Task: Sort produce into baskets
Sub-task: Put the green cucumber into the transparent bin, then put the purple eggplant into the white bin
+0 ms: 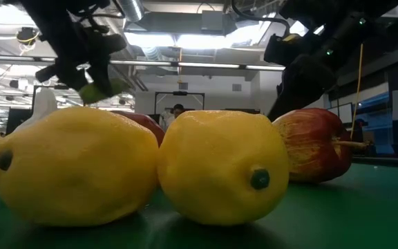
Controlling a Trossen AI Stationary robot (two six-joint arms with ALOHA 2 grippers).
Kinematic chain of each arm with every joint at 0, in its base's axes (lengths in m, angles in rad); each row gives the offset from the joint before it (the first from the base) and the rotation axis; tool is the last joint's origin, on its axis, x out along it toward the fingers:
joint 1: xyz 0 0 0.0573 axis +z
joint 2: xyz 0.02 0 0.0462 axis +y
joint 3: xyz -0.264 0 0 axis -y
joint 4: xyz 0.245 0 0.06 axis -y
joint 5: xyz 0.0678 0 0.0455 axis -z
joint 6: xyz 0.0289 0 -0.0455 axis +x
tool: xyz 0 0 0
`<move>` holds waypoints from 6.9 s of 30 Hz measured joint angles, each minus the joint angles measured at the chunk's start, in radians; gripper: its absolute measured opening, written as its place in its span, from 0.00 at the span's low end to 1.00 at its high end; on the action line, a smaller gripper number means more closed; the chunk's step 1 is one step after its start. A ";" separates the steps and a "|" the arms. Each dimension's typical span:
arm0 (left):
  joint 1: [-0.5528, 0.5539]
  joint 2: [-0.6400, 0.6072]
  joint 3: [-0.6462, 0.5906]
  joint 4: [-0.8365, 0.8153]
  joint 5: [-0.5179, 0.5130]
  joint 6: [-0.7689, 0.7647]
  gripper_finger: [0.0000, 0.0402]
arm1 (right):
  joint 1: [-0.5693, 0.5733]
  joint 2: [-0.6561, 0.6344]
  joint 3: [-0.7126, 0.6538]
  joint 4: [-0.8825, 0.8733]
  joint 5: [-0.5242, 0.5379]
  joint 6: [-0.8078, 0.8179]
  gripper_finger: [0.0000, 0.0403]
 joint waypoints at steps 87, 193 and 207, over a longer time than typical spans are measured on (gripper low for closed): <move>0.186 0.050 -0.002 0.448 0.551 1.192 0.72 | 0.000 0.094 0.000 0.107 -0.104 -0.001 0.79; 0.583 0.393 -0.004 0.683 0.018 0.520 0.41 | 0.000 0.094 0.000 0.107 -0.114 0.000 0.79; 0.594 0.408 -0.003 0.689 0.032 0.588 0.60 | 0.000 0.094 0.000 0.101 -0.115 0.000 0.79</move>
